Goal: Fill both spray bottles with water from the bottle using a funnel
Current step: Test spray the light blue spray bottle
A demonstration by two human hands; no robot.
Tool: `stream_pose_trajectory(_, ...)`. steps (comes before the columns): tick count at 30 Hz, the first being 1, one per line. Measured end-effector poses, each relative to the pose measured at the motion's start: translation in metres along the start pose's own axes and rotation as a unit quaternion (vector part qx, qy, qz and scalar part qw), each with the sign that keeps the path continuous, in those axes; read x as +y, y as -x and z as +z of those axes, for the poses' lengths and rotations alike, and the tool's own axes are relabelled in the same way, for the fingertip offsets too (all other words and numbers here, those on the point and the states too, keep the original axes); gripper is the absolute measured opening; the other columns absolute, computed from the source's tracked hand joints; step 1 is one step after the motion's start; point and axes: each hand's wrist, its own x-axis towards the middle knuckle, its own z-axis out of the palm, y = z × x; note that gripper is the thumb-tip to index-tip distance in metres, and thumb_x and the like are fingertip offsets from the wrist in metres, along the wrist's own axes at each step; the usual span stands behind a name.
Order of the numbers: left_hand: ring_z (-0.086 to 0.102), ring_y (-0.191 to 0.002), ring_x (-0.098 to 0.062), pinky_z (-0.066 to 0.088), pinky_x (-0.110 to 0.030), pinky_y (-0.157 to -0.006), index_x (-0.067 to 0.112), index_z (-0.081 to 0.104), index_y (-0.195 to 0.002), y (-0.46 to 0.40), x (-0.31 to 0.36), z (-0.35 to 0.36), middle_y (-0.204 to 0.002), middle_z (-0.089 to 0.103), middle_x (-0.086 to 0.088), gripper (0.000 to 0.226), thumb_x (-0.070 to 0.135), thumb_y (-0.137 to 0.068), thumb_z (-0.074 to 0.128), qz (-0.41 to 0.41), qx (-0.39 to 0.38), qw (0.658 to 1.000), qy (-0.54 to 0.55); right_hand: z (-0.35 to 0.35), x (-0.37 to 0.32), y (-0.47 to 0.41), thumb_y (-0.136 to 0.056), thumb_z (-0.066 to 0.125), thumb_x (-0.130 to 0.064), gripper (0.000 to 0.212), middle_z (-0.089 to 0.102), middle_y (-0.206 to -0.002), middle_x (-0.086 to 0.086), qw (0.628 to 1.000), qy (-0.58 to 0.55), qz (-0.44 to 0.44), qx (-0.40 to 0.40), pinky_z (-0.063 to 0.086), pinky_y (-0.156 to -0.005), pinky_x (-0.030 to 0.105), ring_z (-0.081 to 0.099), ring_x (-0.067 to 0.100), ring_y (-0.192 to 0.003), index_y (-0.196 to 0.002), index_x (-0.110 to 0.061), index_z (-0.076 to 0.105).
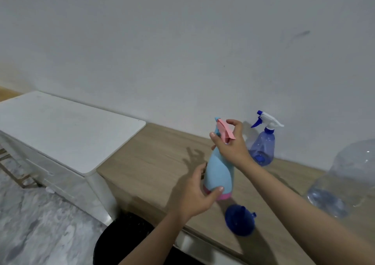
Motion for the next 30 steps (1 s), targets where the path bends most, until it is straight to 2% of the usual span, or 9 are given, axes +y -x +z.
stream_pose_trajectory(2,0.044,-0.097,0.029,0.039,0.002,-0.07,0.017,0.038,-0.133,-0.007,0.006,0.005,-0.114,0.051,0.012,0.068,0.017,-0.077,0.077,0.013,0.019,1.0,0.012,-0.004,0.0,-0.004,-0.079,0.074,-0.037,0.06,0.065,-0.095,0.006,0.998,-0.011,-0.036,0.048,0.056,-0.081,0.035,0.069,0.019,-0.075,-0.12,-0.031,0.029)
stream_pose_trajectory(4,0.044,-0.097,0.028,0.04,0.002,-0.068,0.021,0.038,-0.132,-0.012,0.011,0.009,-0.11,0.05,0.02,0.068,0.02,-0.077,0.078,0.033,0.027,0.999,0.001,-0.006,0.0,-0.006,-0.079,0.076,-0.03,0.057,0.058,-0.092,0.0,0.99,-0.013,-0.08,0.118,0.05,-0.073,0.018,0.061,0.007,-0.076,-0.118,-0.031,0.034)
stream_pose_trajectory(6,0.048,-0.099,0.022,0.042,-0.001,-0.067,0.027,0.038,-0.132,-0.019,0.012,0.012,-0.11,0.053,0.021,0.069,0.027,-0.076,0.078,0.044,0.037,0.998,-0.004,-0.009,0.0,-0.01,-0.081,0.075,-0.025,0.043,0.057,-0.087,-0.004,0.977,0.003,-0.128,0.17,0.047,-0.068,0.013,0.058,0.003,-0.076,-0.111,-0.028,0.044)
stream_pose_trajectory(10,0.054,-0.099,0.006,0.044,-0.003,-0.067,0.032,0.035,-0.135,-0.036,0.006,0.016,-0.119,0.053,0.014,0.073,0.04,-0.075,0.076,0.047,0.046,0.997,-0.04,-0.023,0.0,-0.024,-0.087,0.067,-0.019,0.01,0.065,-0.081,-0.008,0.974,0.094,-0.159,0.133,0.044,-0.064,0.009,0.06,0.0,-0.076,-0.094,-0.02,0.06)
stream_pose_trajectory(12,0.054,-0.101,-0.001,0.041,-0.001,-0.065,0.033,0.034,-0.135,-0.049,0.0,0.016,-0.121,0.051,0.013,0.073,0.043,-0.075,0.075,0.031,0.048,0.996,-0.064,-0.032,0.0,-0.034,-0.086,0.065,-0.017,0.008,0.068,-0.083,-0.008,0.982,0.118,-0.119,0.082,0.046,-0.064,0.01,0.062,-0.001,-0.076,-0.094,-0.018,0.063)
stream_pose_trajectory(16,0.048,-0.097,-0.003,0.034,-0.009,-0.06,0.028,0.037,-0.136,-0.089,-0.005,0.021,-0.121,0.055,0.008,0.068,0.04,-0.078,0.071,0.014,0.065,0.992,-0.109,-0.045,0.004,-0.061,-0.084,0.064,-0.022,0.014,0.071,-0.086,-0.01,0.984,0.16,-0.068,0.049,0.054,-0.068,0.025,0.067,0.008,-0.082,-0.096,-0.027,0.061)
stream_pose_trajectory(19,0.051,-0.094,-0.007,0.033,-0.01,-0.05,0.023,0.041,-0.13,-0.121,-0.004,0.032,-0.115,0.056,0.006,0.054,0.031,-0.083,0.067,-0.007,0.076,0.99,-0.116,-0.047,0.006,-0.081,-0.083,0.067,-0.013,0.02,0.07,-0.089,-0.01,0.984,0.165,-0.059,0.034,0.056,-0.071,0.021,0.067,0.006,-0.086,-0.094,-0.029,0.062)
stream_pose_trajectory(23,0.061,-0.097,-0.019,0.035,-0.021,-0.067,0.017,0.048,-0.12,-0.166,-0.009,0.051,-0.107,0.063,0.001,0.044,0.016,-0.08,0.067,-0.036,0.102,0.991,-0.078,-0.052,0.023,-0.107,-0.082,0.069,-0.006,0.018,0.071,-0.093,0.001,0.975,0.216,-0.053,0.007,0.058,-0.078,0.035,0.068,0.016,-0.084,-0.096,-0.017,0.066)
stream_pose_trajectory(30,0.061,-0.098,-0.022,0.052,-0.034,-0.076,0.022,0.048,-0.114,-0.21,-0.026,0.085,-0.11,0.063,-0.001,0.047,0.027,-0.076,0.074,-0.022,0.093,0.994,-0.055,-0.066,0.06,-0.135,-0.083,0.066,-0.003,0.02,0.068,-0.093,0.0,0.977,0.205,-0.03,0.056,0.058,-0.079,0.037,0.067,0.019,-0.083,-0.092,-0.02,0.063)
